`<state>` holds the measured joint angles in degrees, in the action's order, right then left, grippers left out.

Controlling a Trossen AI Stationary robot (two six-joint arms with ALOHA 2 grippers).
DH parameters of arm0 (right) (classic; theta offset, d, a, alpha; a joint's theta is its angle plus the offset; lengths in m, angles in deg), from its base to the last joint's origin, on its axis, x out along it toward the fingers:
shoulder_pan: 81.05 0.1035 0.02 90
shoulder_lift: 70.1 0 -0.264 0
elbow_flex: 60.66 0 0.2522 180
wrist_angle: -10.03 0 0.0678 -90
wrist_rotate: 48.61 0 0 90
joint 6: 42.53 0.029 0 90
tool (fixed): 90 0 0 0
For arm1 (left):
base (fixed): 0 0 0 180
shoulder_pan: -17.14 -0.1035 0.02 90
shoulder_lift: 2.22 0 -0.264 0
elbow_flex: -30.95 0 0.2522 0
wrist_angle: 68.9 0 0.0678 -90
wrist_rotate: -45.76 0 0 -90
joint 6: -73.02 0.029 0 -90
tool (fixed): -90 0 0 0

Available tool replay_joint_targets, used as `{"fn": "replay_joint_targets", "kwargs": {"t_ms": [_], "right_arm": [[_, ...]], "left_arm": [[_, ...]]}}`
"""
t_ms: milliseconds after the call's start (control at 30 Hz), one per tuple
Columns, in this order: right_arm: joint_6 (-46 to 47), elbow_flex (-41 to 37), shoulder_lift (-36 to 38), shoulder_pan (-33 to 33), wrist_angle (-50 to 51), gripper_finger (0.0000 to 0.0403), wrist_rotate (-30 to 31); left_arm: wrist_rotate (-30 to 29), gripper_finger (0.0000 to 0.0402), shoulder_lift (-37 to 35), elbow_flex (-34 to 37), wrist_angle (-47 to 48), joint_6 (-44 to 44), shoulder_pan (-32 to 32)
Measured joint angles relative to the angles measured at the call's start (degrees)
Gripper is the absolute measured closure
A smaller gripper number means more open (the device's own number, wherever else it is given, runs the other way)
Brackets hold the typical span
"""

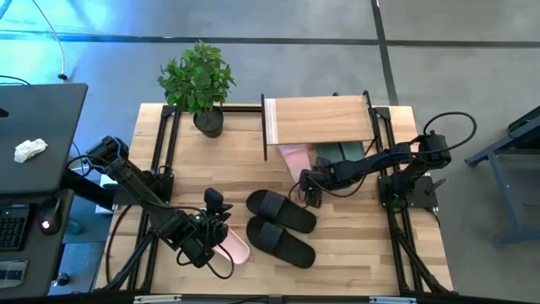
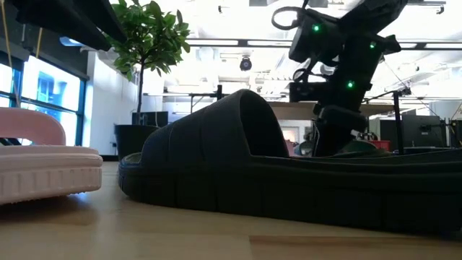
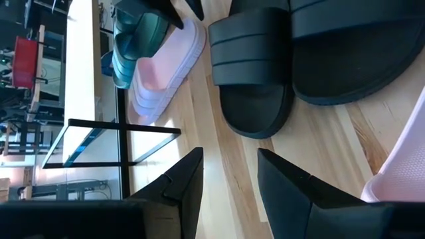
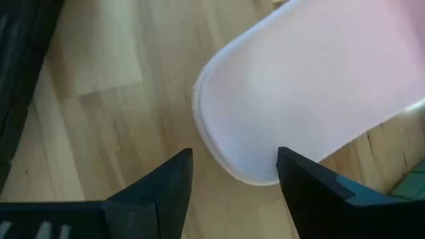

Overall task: Pick and place slides into the shelf
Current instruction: Put the top pink slide under the shelf

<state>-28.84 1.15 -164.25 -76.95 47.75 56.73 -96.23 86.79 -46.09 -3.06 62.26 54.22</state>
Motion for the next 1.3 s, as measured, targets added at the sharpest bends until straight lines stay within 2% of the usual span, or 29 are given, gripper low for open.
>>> {"fn": "replay_joint_targets", "kwargs": {"t_ms": [167, 333, 533, 733, 1300], "right_arm": [[-7.26, 0.0, 0.0, 0.13, 0.16, 0.0197, -0.47], [-13.95, -0.02, 0.0, 0.2, 0.09, 0.0197, 3.0], [-16.32, -0.02, 0.0, 0.2, -3.69, 0.0197, 0.33], [-16.76, -0.02, 0.01, 0.2, -5.0, 0.0201, -0.27], [-16.19, -0.17, -1.23, -0.21, -4.6, 0.033, 2.64]], "left_arm": [[0.07, 0.0275, 0.0, 0.15, -0.02, 0.0, 0.0], [0.0, 0.0275, 0.0, 2.72, -0.22, -0.39, 0.0], [0.0, 0.0275, 0.0, 6.52, -2.35, -1.69, 0.0], [-0.04, 0.0275, 0.0, 7.28, -3.11, -1.66, 0.0], [-1.31, 0.0275, 0.0, 7.28, -3.63, -1.62, 0.0]]}}
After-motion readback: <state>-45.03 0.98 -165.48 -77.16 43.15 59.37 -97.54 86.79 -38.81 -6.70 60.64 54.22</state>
